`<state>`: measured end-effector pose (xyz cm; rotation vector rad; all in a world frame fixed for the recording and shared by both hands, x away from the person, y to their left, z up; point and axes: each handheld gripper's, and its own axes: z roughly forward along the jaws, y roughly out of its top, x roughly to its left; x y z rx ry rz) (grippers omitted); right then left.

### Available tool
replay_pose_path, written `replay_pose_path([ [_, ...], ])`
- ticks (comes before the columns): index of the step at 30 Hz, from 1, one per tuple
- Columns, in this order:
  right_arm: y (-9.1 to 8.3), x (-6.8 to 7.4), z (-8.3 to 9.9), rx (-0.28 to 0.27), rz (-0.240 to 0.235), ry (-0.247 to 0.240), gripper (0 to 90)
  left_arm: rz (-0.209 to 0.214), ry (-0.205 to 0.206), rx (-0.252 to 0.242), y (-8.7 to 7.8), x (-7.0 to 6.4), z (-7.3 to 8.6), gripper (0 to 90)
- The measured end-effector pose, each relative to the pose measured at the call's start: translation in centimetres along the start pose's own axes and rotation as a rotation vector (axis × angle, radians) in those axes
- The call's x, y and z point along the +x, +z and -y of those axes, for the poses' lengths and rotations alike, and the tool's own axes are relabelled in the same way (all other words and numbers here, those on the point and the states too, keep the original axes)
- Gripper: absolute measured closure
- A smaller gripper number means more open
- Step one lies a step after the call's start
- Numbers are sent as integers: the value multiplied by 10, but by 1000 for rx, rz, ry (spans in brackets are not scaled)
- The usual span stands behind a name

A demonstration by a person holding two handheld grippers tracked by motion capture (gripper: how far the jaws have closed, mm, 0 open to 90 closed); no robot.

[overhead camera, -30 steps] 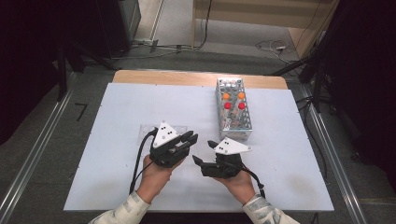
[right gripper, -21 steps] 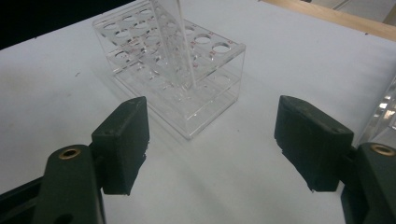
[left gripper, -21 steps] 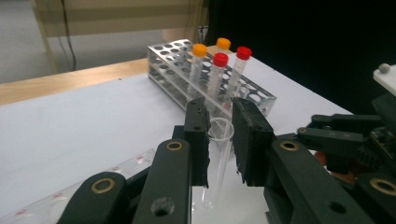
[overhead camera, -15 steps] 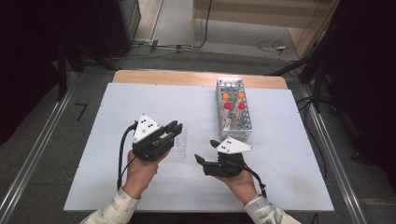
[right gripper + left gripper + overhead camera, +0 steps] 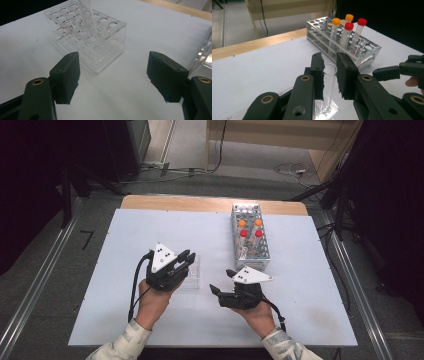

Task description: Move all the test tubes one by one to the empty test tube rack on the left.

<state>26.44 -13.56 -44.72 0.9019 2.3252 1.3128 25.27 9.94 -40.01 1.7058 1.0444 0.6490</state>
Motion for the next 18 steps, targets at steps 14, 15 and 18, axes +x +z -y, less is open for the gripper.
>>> replay_pose_path([
  [14, -2, -1, 0, 3, 4, -1, 254, -36, 63, 107, 25, -11, 29, 763],
  [15, -2, -1, 0, 3, 4, -3, 254, -35, 60, 109, 26, -11, 30, 762],
  [18, -1, -2, 1, 4, 7, -4, 254, -35, 57, 118, 27, -10, 32, 758],
])
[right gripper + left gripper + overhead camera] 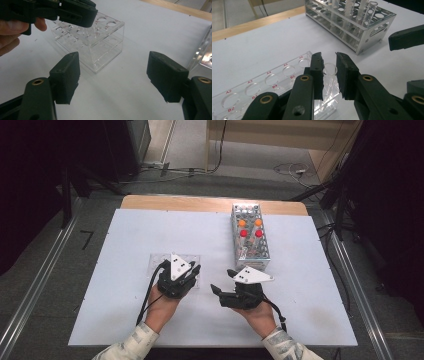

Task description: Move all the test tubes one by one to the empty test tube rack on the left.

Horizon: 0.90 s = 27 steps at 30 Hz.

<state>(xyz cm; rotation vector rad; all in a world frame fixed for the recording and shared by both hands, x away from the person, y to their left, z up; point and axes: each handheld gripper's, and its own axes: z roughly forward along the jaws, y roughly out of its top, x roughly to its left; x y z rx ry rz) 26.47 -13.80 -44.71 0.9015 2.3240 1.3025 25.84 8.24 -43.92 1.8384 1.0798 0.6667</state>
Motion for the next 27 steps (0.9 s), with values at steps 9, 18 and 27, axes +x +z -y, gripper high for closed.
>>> replay_pose_path([
  [9, -2, -2, 0, 0, 14, 6, 257, 10, -32, -23, -4, 2, -3, 434],
  [18, -18, -32, 4, -23, 107, 63, 297, -25, -99, -23, -15, 14, -4, 178],
  [27, -23, -61, 3, -70, 212, 116, 387, -42, -117, -39, -16, 18, -4, 180],
])
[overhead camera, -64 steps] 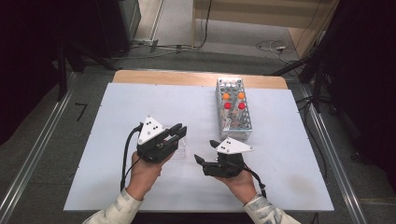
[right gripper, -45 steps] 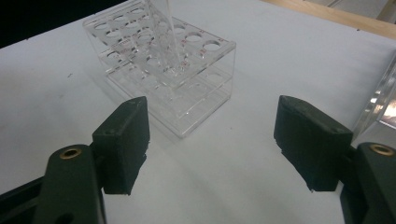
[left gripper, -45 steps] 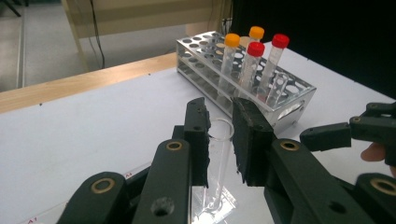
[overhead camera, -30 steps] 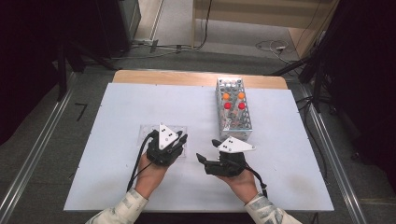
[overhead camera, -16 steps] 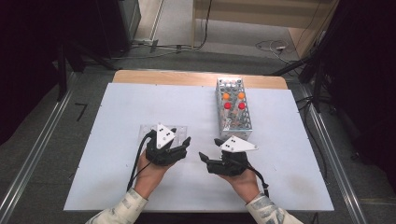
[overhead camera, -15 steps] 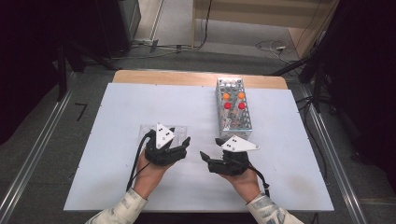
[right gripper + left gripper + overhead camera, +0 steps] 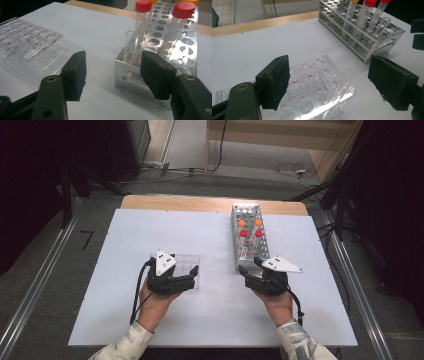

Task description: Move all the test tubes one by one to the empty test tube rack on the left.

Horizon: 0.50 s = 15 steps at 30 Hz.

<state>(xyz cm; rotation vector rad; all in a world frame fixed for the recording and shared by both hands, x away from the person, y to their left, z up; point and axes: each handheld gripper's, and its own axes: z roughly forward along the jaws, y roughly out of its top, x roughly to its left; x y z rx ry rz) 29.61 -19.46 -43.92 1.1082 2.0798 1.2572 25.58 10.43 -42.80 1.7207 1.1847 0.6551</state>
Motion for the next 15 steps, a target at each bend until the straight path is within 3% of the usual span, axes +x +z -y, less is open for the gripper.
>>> replay_pose_path([
  [8, 29, -13, 1, 15, 65, 0, 516, -7, -5, -1, 0, 1, 0, 186],
  [15, 36, -13, 1, -17, 65, -12, 566, -7, -2, 5, 2, 1, 2, 191],
])
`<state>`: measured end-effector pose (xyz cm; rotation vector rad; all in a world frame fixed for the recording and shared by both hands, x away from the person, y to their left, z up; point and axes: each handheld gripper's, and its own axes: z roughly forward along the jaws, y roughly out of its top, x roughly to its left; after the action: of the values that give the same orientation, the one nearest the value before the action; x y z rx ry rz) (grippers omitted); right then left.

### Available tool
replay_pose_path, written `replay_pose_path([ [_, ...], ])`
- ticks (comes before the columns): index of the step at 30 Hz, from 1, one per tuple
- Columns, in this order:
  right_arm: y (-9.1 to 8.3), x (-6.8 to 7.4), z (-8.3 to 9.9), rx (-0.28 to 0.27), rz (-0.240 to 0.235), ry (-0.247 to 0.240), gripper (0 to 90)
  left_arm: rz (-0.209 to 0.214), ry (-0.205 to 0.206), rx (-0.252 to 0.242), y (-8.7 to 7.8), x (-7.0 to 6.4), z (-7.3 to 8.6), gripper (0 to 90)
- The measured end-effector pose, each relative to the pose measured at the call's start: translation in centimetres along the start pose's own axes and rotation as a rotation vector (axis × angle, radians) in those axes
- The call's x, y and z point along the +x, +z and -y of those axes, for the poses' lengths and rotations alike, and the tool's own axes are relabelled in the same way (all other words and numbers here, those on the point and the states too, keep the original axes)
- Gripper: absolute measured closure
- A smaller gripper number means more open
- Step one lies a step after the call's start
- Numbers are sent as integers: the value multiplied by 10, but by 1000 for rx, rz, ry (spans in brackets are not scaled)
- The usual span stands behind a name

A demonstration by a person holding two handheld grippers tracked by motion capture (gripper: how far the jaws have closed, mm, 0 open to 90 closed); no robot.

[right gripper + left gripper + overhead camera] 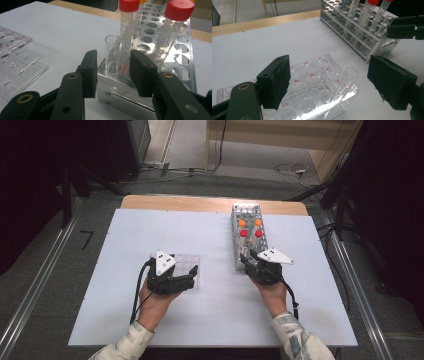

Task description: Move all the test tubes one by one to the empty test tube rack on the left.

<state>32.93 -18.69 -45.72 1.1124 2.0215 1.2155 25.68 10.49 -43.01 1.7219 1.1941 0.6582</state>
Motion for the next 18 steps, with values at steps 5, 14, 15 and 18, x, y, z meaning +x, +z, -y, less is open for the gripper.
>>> replay_pose_path([
  [5, 6, -1, 1, -1, 2, 6, 599, 1, -1, -2, 0, -1, 0, 194],
  [14, 11, 1, -1, -4, 4, 0, 651, 2, -1, 1, 0, -1, 0, 195],
  [15, 12, 1, -2, 0, 5, -1, 652, 2, -1, 1, 0, -1, 0, 195],
  [18, 13, 1, -1, 4, 6, 0, 663, 3, -1, 0, 0, -1, 0, 196],
])
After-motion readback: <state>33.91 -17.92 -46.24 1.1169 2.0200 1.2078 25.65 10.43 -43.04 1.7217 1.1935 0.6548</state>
